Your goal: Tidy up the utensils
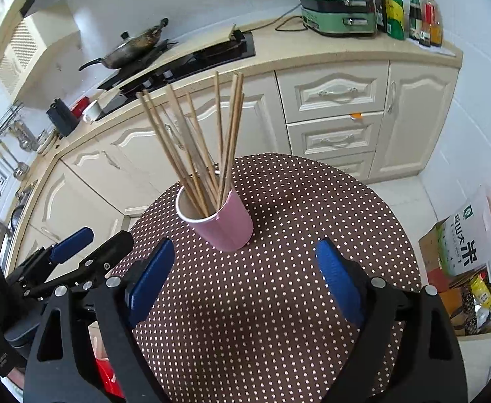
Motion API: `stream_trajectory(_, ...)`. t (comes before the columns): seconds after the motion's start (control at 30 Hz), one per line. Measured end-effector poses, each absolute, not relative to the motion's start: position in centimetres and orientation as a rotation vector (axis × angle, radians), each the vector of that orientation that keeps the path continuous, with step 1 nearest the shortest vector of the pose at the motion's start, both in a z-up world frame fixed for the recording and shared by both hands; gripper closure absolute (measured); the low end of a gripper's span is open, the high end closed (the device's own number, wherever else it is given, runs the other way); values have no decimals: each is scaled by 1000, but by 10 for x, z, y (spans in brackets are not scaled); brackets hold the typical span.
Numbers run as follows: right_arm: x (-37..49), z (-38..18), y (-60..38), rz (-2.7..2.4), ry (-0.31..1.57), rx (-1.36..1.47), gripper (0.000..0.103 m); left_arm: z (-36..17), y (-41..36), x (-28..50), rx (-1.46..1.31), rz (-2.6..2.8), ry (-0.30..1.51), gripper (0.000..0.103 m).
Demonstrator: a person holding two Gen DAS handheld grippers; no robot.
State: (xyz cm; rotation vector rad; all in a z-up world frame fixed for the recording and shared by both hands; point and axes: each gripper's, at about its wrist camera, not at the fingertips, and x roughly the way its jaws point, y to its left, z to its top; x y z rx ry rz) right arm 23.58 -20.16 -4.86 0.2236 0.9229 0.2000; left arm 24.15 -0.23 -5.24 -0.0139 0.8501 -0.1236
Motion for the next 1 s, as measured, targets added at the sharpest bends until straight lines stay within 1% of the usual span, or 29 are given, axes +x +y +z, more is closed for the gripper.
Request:
stream_trajectory(0.07, 225, -43, -202, 210, 908, 206, 16, -46, -5, 229, -1, -119, 838, 25)
stream_trajectory(0.27, 193, -28, -207, 200, 846, 140, 12, -29, -13, 196, 13, -122, 800, 24)
stream_trajectory(0.7, 140, -2, -213, 223, 757, 69, 11, 5, -22, 131, 61, -83, 697, 23)
stream_trajectory(1.0, 109, 15, -212, 236, 706, 57, 11, 24, -21, 99, 41, -69, 656, 23)
